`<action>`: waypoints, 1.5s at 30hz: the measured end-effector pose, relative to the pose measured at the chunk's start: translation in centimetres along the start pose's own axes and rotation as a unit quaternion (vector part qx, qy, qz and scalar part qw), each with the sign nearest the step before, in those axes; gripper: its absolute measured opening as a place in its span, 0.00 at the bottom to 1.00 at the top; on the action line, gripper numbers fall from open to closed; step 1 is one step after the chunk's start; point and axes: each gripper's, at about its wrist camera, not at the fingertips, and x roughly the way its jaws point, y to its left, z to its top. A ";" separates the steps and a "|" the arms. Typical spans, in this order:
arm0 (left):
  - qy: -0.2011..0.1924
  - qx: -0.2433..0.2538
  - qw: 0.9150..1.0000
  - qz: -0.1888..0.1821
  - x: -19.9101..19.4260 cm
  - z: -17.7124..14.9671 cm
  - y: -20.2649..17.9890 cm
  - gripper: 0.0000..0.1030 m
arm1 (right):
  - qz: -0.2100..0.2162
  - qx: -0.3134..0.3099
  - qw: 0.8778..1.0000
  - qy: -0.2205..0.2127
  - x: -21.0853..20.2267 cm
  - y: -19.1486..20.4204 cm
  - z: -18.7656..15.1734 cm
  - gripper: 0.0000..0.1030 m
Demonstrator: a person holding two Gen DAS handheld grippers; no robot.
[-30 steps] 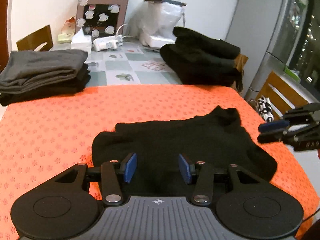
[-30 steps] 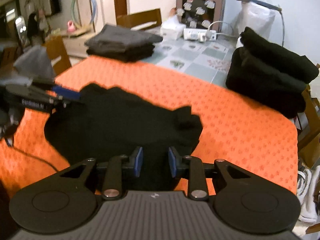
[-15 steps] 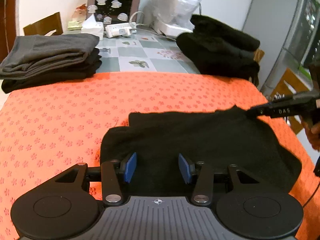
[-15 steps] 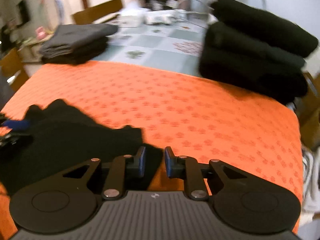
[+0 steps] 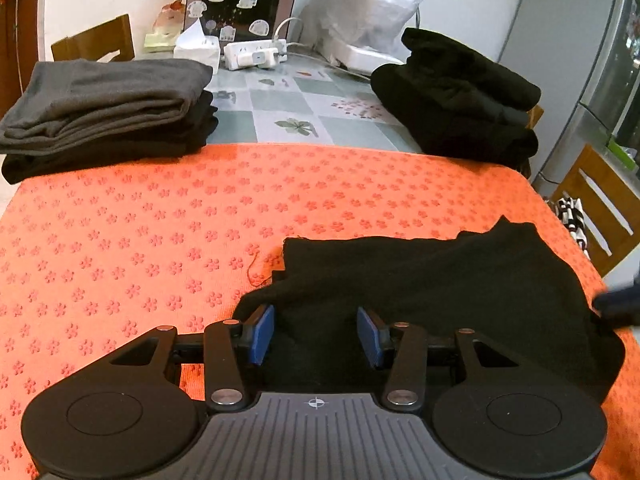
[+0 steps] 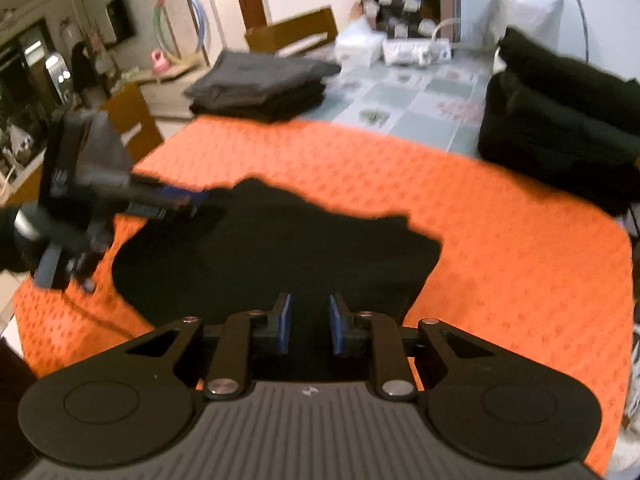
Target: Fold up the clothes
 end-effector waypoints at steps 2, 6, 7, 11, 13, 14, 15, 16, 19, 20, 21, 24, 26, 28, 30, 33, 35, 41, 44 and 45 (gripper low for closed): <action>0.004 -0.014 1.000 -0.008 0.3 0.0 0.5 0.48 | -0.005 0.010 1.000 0.005 0.3 0.3 -1.1 0.22; 0.007 -0.003 1.000 -0.005 0.9 -0.1 0.5 0.49 | -0.015 0.029 0.999 0.015 0.8 0.9 -3.2 0.22; 0.007 -0.001 1.000 -0.005 1.0 -0.1 0.5 0.49 | -0.016 0.038 0.999 0.012 1.0 0.9 -3.7 0.22; 0.001 -0.017 1.000 -0.010 0.5 0.1 0.8 0.49 | -0.023 0.032 0.999 0.010 0.3 1.5 -3.6 0.22; -0.011 -0.028 0.999 -0.016 -0.8 0.0 0.9 0.49 | -0.027 0.009 1.000 0.007 -0.8 2.4 -3.5 0.22; -0.013 -0.026 0.999 -0.020 -1.5 -0.3 0.7 0.49 | -0.028 0.000 1.000 0.006 -1.3 2.8 -3.6 0.22; -0.015 -0.025 0.999 -0.025 -2.2 -0.7 0.5 0.49 | -0.030 -0.005 1.000 0.006 -1.8 3.1 -3.8 0.22; -0.017 -0.023 0.999 -0.030 -3.0 -1.0 0.3 0.49 | -0.032 -0.008 0.999 0.005 -2.2 3.3 -4.0 0.22; -0.023 -0.019 0.999 -0.045 -5.2 -2.0 -0.2 0.50 | -0.037 -0.005 0.999 0.004 -2.9 3.4 -4.6 0.22; -0.024 -0.017 0.998 -0.050 -5.9 -2.4 -0.4 0.50 | -0.039 -0.002 0.999 0.005 -2.8 3.3 -4.8 0.22; -0.021 -0.012 0.998 -0.054 -6.5 -3.0 -0.6 0.50 | -0.040 0.001 0.999 0.007 -2.7 3.2 -5.0 0.22; -0.015 0.001 0.999 -0.043 -7.0 -4.7 -1.2 0.50 | -0.048 -0.008 0.999 0.011 -1.9 3.3 -5.4 0.22; -0.009 0.011 0.999 -0.030 -6.8 -5.7 -1.4 0.50 | -0.051 -0.014 0.999 0.012 -1.4 3.4 -5.7 0.23; -0.006 0.002 1.000 -0.029 -6.4 -6.4 -1.1 0.52 | -0.052 -0.021 0.998 0.011 -1.0 3.5 -5.9 0.23; -0.006 -0.021 0.999 -0.031 -6.1 -6.3 -0.5 0.57 | -0.055 -0.030 0.998 0.015 -0.9 3.7 -5.7 0.23; -0.015 -0.051 0.998 -0.034 -6.8 -5.8 0.2 0.56 | -0.061 -0.050 0.997 0.018 -1.6 4.5 -4.8 0.23; -0.023 -0.060 0.997 -0.035 -8.0 -5.6 0.5 0.56 | -0.059 -0.067 0.996 0.009 -2.3 5.4 -4.2 0.23; -0.017 -0.121 0.991 -0.051 -11.1 -5.7 2.0 0.65 | -0.031 -0.153 0.988 -0.010 -3.4 9.4 -3.0 0.33; -0.011 -0.158 0.986 -0.049 -12.2 -6.0 2.8 0.67 | -0.004 -0.199 0.980 -0.012 -2.9 11.8 -2.4 0.39; -0.010 -0.169 0.984 -0.050 -12.5 -6.2 3.0 0.68 | 0.007 -0.216 0.976 -0.011 -2.6 12.7 -2.3 0.41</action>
